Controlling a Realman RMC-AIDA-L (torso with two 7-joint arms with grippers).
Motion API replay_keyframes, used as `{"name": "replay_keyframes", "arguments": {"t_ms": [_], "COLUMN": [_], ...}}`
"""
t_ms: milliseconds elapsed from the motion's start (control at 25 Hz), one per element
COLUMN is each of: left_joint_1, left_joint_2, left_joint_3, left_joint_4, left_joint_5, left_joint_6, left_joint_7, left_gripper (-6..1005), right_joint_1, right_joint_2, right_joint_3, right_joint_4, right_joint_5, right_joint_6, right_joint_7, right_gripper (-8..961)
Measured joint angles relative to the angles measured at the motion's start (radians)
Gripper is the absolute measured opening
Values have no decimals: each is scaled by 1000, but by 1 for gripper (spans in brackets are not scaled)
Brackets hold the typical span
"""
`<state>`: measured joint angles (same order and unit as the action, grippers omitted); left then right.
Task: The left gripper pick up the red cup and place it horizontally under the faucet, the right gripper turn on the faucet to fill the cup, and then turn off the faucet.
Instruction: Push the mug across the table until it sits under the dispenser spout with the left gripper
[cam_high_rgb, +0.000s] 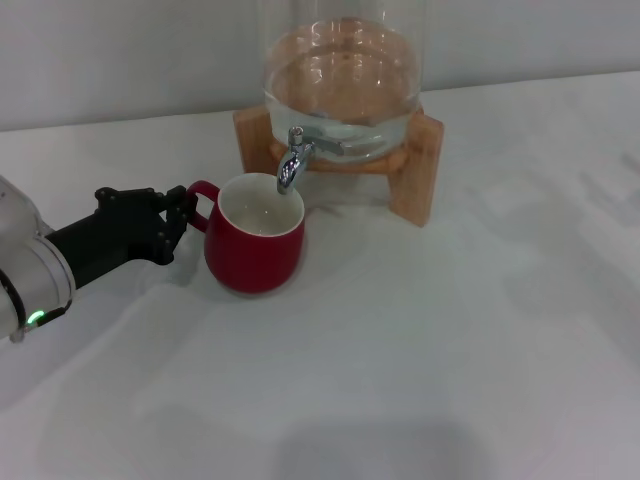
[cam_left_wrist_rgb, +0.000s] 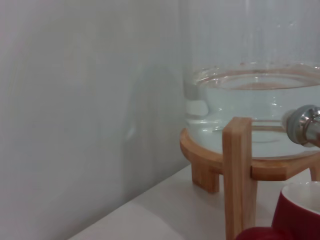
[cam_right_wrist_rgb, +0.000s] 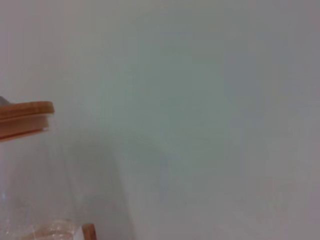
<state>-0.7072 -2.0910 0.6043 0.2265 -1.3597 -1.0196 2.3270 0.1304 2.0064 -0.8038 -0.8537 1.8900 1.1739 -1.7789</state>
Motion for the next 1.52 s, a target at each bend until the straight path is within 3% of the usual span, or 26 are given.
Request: {"name": "replay_keyframes", "arguments": {"t_ms": [800, 1520], "left_joint_1": [-49, -50], "left_joint_2": [-1, -1], "left_joint_3": [0, 0], "left_joint_4": [-53, -63], "left_joint_5": [-10, -3], "left_joint_6": [36, 35], "left_joint_7": [59, 56], "left_gripper": [104, 104], "right_joint_1": [6, 6], "right_joint_2": [0, 0], "right_joint_3": [-2, 0], "right_joint_4": [12, 13], "right_joint_5": [11, 13], "right_joint_6": [4, 6], "right_joint_7": [-10, -10], "right_gripper": [795, 795]}}
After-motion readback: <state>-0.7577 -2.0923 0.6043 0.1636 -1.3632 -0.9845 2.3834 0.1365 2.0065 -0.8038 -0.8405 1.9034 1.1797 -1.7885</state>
